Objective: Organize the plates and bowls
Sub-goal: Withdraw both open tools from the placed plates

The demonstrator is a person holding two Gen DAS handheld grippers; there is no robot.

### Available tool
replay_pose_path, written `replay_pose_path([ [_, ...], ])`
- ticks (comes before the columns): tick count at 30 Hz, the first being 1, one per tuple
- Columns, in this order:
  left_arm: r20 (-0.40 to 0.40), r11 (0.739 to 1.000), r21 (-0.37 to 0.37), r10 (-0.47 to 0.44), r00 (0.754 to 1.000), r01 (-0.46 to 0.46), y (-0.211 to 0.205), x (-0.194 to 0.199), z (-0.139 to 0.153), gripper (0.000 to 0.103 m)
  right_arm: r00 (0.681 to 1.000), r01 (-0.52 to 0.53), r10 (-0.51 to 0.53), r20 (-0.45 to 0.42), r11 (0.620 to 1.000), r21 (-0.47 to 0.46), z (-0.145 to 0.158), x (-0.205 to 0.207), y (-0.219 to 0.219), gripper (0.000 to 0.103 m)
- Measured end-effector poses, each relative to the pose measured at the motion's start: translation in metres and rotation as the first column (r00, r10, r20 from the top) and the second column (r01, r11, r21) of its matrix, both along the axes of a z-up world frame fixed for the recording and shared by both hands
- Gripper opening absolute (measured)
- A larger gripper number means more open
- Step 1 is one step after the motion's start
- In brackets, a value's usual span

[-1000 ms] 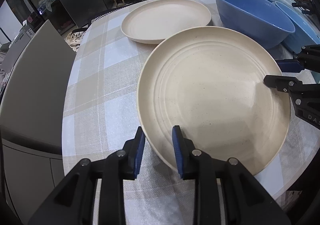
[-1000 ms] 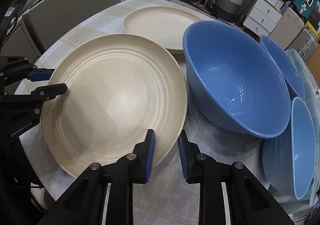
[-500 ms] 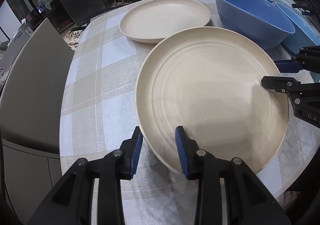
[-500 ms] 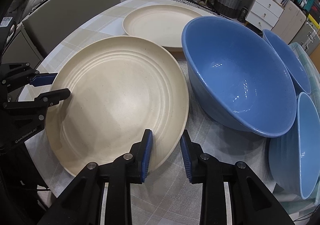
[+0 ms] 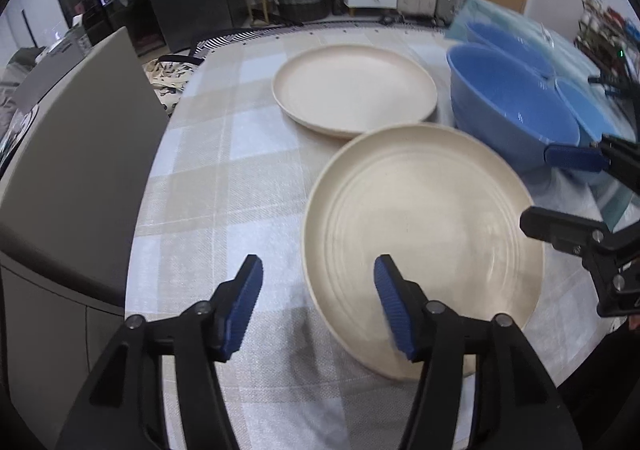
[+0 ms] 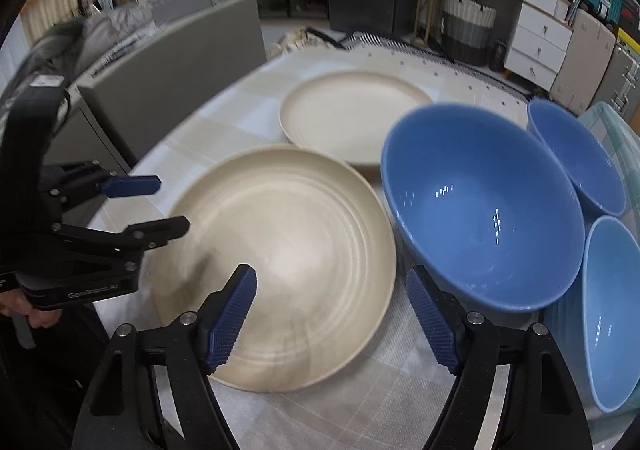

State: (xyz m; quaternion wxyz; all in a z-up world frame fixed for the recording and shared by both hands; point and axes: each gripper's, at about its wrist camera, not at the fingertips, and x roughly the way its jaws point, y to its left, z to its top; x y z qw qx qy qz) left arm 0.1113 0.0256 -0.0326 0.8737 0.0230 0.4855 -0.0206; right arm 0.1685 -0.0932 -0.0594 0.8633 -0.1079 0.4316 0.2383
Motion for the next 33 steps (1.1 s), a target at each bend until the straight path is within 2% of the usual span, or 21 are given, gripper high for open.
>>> replay_pose_path([
  [1,0.009,1.000,-0.007,0.009,1.000,-0.008,0.003,0.000,0.003,0.065,1.000,0.002,-0.002,0.016,1.000,0.014,0.005,-0.001,-0.001,0.081],
  [5,0.041,0.998,-0.034,0.054,0.998,-0.053,0.013,-0.003,0.013,0.094,0.997,0.014,-0.019,0.072,0.998,0.068,0.023,-0.006,-0.006,0.092],
  [8,0.054,0.995,-0.070,0.070,0.996,-0.066,0.020,-0.003,0.018,0.103,0.995,0.021,-0.030,0.096,0.995,0.093,0.034,-0.008,-0.009,0.097],
  [12,0.075,0.993,-0.085,0.091,0.993,-0.084,0.025,-0.002,0.024,0.103,0.989,0.029,-0.043,0.144,0.995,0.098,0.045,-0.009,-0.012,0.102],
  [16,0.099,0.989,-0.096,0.126,0.987,-0.117,0.030,0.000,0.032,0.103,0.981,0.021,-0.039,0.191,0.995,0.099,0.057,-0.011,-0.010,0.102],
  [23,0.145,0.976,-0.145,0.186,0.972,-0.165,0.045,0.009,0.053,0.103,0.979,0.027,-0.050,0.198,0.993,0.116,0.077,-0.007,-0.017,0.102],
  [33,0.162,0.975,-0.134,0.200,0.966,-0.180,0.049,0.044,0.066,0.103,0.972,0.060,-0.090,0.216,0.988,0.141,0.111,0.014,-0.028,0.102],
])
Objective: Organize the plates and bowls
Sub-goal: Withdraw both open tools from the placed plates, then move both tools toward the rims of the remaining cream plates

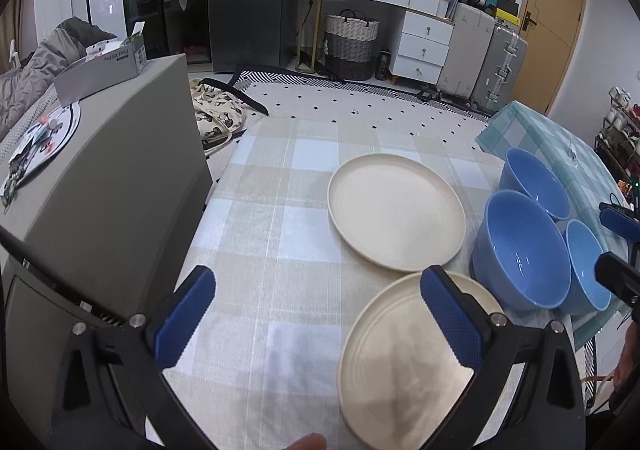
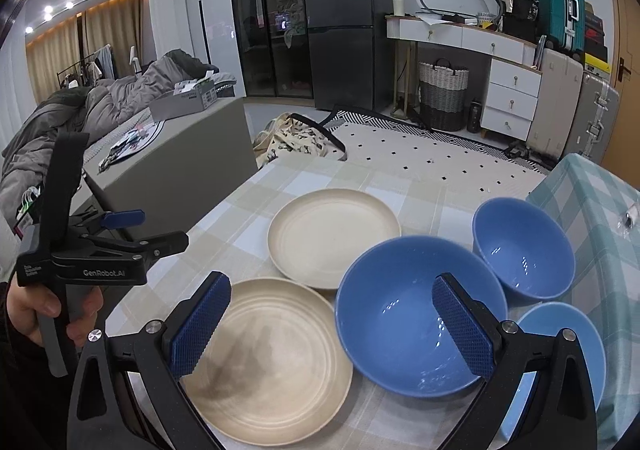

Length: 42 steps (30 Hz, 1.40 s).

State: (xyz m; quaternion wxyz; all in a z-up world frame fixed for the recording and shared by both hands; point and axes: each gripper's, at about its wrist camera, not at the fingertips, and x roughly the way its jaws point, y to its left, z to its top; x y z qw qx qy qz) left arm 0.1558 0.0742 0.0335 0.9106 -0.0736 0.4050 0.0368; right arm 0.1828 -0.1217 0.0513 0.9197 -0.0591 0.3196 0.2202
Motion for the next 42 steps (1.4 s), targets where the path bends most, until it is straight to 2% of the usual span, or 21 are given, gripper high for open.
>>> replay_pose_path([
  [9,-0.004,1.000,0.002,-0.007,1.000,0.007,-0.002,0.036,0.004,0.103,0.999,0.042,-0.042,-0.004,0.999,0.005,0.028,0.029,-0.015,0.102],
  [16,-0.021,1.000,-0.009,0.006,1.000,-0.007,0.003,0.057,-0.001,0.103,0.997,0.063,-0.063,-0.033,0.998,0.000,0.035,0.056,-0.020,0.102],
  [28,-0.082,1.000,-0.026,0.007,0.997,-0.009,0.000,0.090,-0.019,0.103,0.994,0.049,-0.056,-0.090,0.996,-0.080,0.028,0.104,-0.007,0.102],
  [42,-0.157,0.999,-0.034,-0.005,0.988,-0.001,-0.007,0.114,-0.046,0.103,0.984,0.045,-0.069,-0.166,0.988,-0.146,0.003,0.159,0.000,0.102],
])
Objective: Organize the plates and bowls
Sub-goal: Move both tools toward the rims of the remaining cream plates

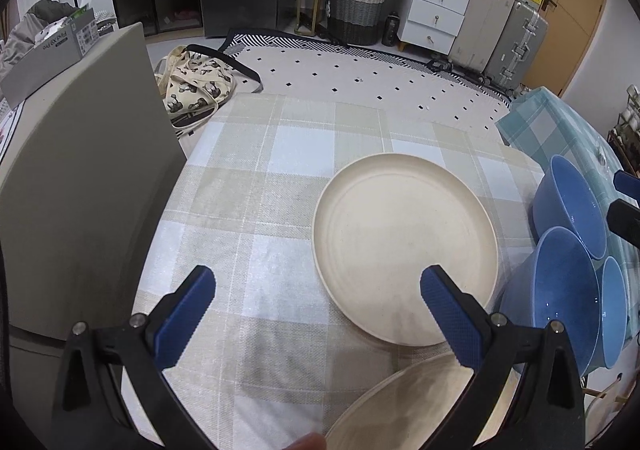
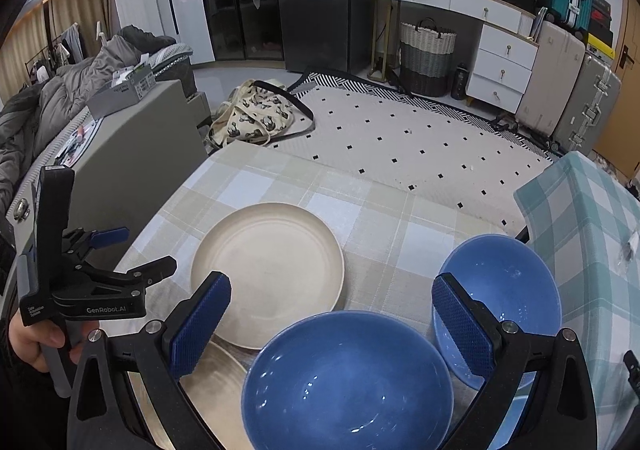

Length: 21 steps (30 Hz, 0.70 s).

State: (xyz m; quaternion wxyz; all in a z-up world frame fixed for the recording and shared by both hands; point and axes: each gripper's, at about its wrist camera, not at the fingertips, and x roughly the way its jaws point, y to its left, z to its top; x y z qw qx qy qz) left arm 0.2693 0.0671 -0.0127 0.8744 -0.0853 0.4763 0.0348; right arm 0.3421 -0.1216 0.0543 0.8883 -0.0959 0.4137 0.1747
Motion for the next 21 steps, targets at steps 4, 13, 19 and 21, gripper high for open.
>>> replay_pose_path([
  [4,-0.016,1.000,0.000,-0.008,1.000,0.008,-0.002,0.004,-0.005,0.103,1.000,-0.010,0.010,-0.025,1.000,-0.013,-0.012,0.012,0.002,0.102],
  [13,-0.056,0.999,-0.032,-0.009,0.998,0.007,0.001,0.016,-0.019,0.099,0.997,-0.021,0.017,-0.078,0.999,-0.042,-0.035,0.038,0.008,0.102],
  [19,-0.088,0.999,-0.039,0.000,0.996,-0.004,0.003,0.019,-0.030,0.091,0.994,-0.030,0.024,-0.103,0.998,-0.051,-0.046,0.048,0.012,0.102],
  [21,-0.091,0.999,-0.039,0.007,0.996,-0.011,0.005,0.019,-0.033,0.090,0.994,-0.036,0.030,-0.106,0.998,-0.059,-0.049,0.050,0.014,0.102],
])
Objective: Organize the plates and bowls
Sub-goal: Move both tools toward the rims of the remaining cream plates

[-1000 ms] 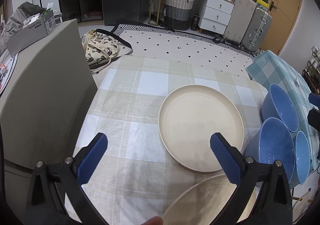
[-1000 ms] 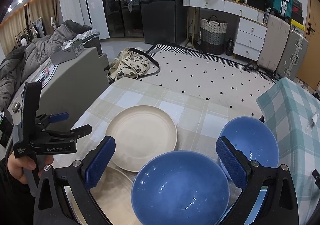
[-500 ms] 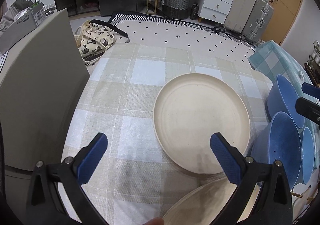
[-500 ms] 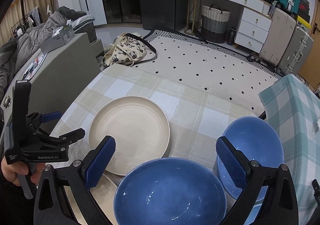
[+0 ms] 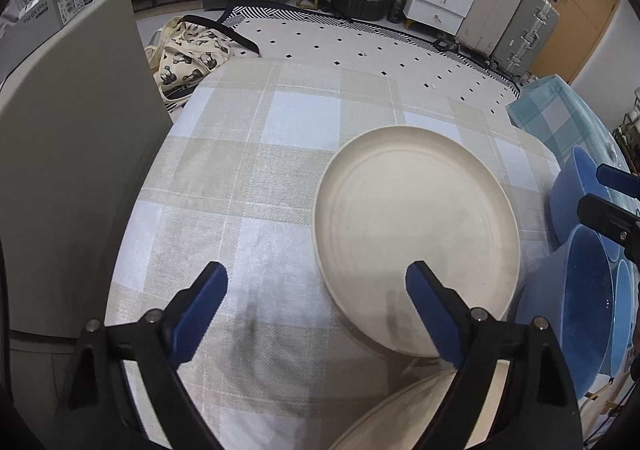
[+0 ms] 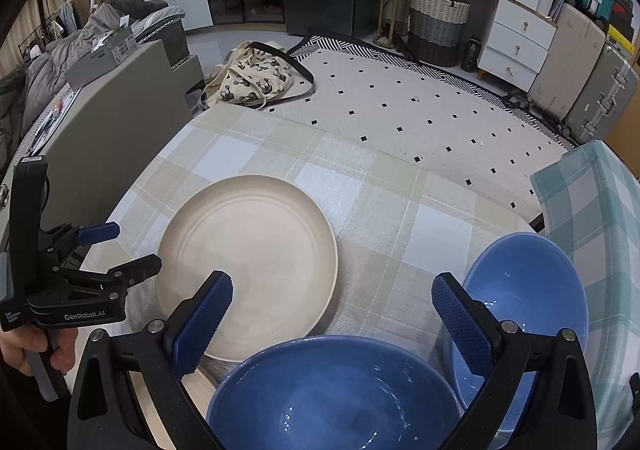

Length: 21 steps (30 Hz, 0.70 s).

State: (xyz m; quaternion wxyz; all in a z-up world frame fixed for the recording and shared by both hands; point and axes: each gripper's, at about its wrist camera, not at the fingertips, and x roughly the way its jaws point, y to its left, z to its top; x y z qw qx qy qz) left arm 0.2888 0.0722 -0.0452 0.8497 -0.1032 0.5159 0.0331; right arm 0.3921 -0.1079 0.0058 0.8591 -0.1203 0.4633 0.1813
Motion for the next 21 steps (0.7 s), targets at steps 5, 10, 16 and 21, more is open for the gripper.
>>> replay_pose_path([
  [5,-0.009,1.000,-0.019,-0.003,1.000,0.003,0.001,0.000,-0.003,0.090,1.000,-0.011,0.011,-0.015,1.000,-0.021,-0.007,0.007,0.003,0.102],
  [10,-0.025,1.000,-0.011,-0.003,1.000,0.003,0.000,0.003,-0.009,0.086,0.999,-0.017,0.016,-0.029,0.999,-0.031,-0.015,0.014,0.005,0.100],
  [16,-0.038,1.000,-0.019,0.006,0.999,-0.006,0.002,0.003,-0.013,0.085,0.997,-0.030,0.027,-0.069,0.999,-0.044,-0.029,0.023,0.008,0.094],
  [21,-0.058,1.000,-0.020,0.009,0.998,-0.010,0.003,0.006,-0.019,0.077,0.994,-0.035,0.028,-0.108,0.998,-0.060,-0.043,0.031,0.010,0.084],
])
